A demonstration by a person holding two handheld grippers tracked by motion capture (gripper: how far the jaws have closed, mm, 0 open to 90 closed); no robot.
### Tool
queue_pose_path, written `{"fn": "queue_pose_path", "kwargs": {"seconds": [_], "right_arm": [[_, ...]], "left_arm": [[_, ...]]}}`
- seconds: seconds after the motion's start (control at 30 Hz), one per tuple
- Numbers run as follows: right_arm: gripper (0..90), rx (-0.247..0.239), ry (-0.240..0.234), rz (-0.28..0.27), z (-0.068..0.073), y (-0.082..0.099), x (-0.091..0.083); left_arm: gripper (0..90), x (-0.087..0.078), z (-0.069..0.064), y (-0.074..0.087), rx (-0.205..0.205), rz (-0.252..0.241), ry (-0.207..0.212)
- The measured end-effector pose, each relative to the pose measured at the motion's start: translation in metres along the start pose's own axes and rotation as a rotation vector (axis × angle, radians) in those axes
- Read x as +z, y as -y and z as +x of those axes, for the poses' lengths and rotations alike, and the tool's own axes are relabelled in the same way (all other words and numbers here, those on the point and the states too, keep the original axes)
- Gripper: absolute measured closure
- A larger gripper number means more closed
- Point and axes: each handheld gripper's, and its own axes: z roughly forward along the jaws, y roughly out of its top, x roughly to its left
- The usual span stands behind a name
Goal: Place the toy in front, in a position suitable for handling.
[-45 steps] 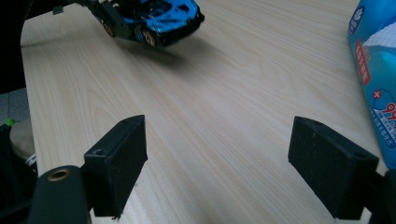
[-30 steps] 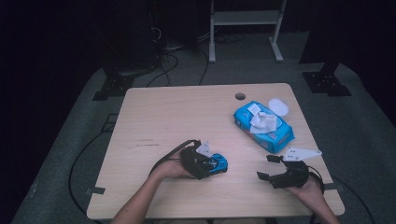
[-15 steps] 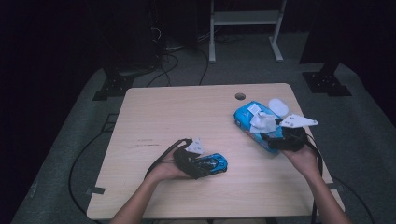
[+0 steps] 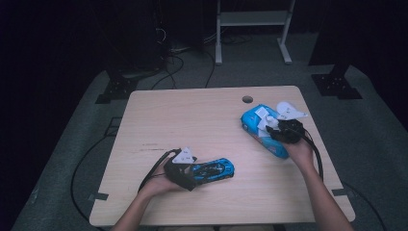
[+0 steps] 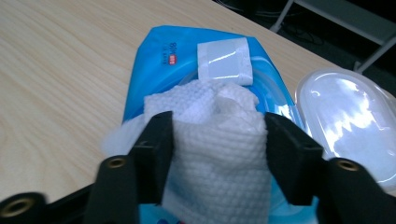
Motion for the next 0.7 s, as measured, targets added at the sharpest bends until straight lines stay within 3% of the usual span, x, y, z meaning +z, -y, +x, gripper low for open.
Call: {"fn": "queue_pose_path", "kwargs": {"seconds": [0.07, 0.13, 0.2, 0.27, 0.4, 0.5, 0.53, 0.57, 0.63, 0.7], "right_arm": [[60.2, 0.003, 0.014, 0.002, 0.000, 0.000, 0.002], [63.4, 0.002, 0.022, 0.003, 0.000, 0.000, 0.002], [77.2, 0.016, 0.011, 0.005, -0.002, 0.000, 0.002], [79.7, 0.053, -0.018, 0.006, -0.005, 0.000, 0.001], [80.8, 0.086, -0.047, -0.028, -0.010, -0.003, -0.007], [81.0, 0.112, -0.087, -0.133, -0.013, -0.014, -0.034], [81.0, 0.112, -0.087, -0.133, -0.013, -0.014, -0.034], [81.0, 0.117, -0.131, -0.164, -0.012, -0.021, -0.051], [80.8, 0.107, -0.175, -0.205, -0.006, -0.025, -0.068], [80.6, 0.070, -0.228, -0.216, 0.008, -0.028, -0.082]], "left_arm": [[11.2, -0.003, -0.001, 0.004, 0.007, -0.017, -0.005], [11.2, -0.004, -0.001, 0.005, 0.009, -0.023, -0.009], [11.2, -0.007, -0.002, 0.006, 0.026, -0.040, -0.018], [10.8, -0.008, -0.001, 0.008, 0.010, -0.055, -0.019], [10.1, -0.008, -0.002, 0.009, 0.022, -0.053, -0.030], [9.8, -0.009, -0.001, 0.010, 0.018, -0.062, -0.038], [9.8, -0.010, -0.001, 0.010, 0.018, -0.065, -0.035], [9.9, -0.011, 0.000, 0.011, 0.016, -0.074, -0.044], [9.9, -0.012, -0.001, 0.013, 0.009, -0.086, -0.041], [9.9, -0.012, -0.001, 0.014, 0.007, -0.081, -0.042]]}}
